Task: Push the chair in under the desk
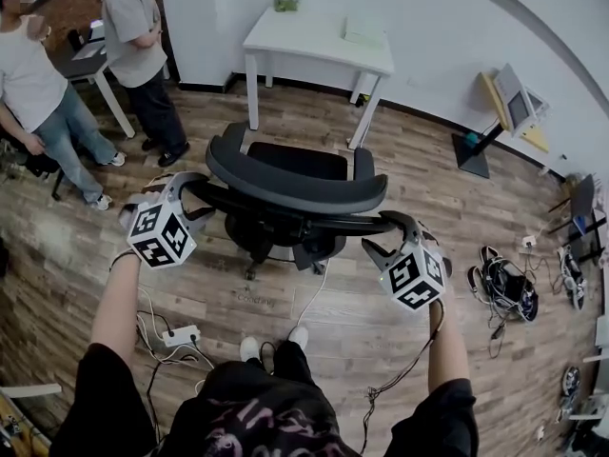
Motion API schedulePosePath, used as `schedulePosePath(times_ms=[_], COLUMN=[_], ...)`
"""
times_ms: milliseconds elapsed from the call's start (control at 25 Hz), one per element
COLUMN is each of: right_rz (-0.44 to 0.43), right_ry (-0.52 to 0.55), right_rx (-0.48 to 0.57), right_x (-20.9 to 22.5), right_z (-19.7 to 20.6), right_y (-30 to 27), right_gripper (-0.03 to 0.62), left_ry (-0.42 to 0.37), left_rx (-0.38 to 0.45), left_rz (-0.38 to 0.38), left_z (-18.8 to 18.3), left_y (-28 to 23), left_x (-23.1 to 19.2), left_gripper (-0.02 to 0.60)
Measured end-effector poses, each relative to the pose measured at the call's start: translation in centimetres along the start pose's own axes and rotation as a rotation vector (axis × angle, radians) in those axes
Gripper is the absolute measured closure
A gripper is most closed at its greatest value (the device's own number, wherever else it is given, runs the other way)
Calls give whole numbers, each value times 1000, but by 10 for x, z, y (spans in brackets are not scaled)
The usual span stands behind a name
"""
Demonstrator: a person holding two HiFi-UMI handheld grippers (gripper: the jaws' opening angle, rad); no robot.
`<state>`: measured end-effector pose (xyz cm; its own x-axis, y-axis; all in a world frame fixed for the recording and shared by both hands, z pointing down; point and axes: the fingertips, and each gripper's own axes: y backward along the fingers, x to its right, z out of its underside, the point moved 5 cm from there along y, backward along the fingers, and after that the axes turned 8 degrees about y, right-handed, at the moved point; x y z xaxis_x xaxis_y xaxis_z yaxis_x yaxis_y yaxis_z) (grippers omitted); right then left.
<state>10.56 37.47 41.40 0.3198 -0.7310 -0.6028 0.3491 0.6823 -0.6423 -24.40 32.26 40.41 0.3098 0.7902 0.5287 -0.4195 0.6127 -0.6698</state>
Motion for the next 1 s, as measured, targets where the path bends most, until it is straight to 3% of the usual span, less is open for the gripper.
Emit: schedulePosePath(times_ms=[320, 720, 1000], right_rz=[-78, -138, -215], right_ry=[53, 127, 125], right_rx=[-31, -100, -133], right_x=[1, 42, 69], right_z=[1, -4, 4], right_y=[-22, -54, -81], right_gripper=[342, 344, 345], left_ry=[-80, -169, -175], left_rx=[-76, -158, -181], left_rz=[62, 118, 163], left_z=[12, 16, 8], left_y=[-18, -59, -84], left_x=[0, -46, -71], left_gripper=[330, 330, 333])
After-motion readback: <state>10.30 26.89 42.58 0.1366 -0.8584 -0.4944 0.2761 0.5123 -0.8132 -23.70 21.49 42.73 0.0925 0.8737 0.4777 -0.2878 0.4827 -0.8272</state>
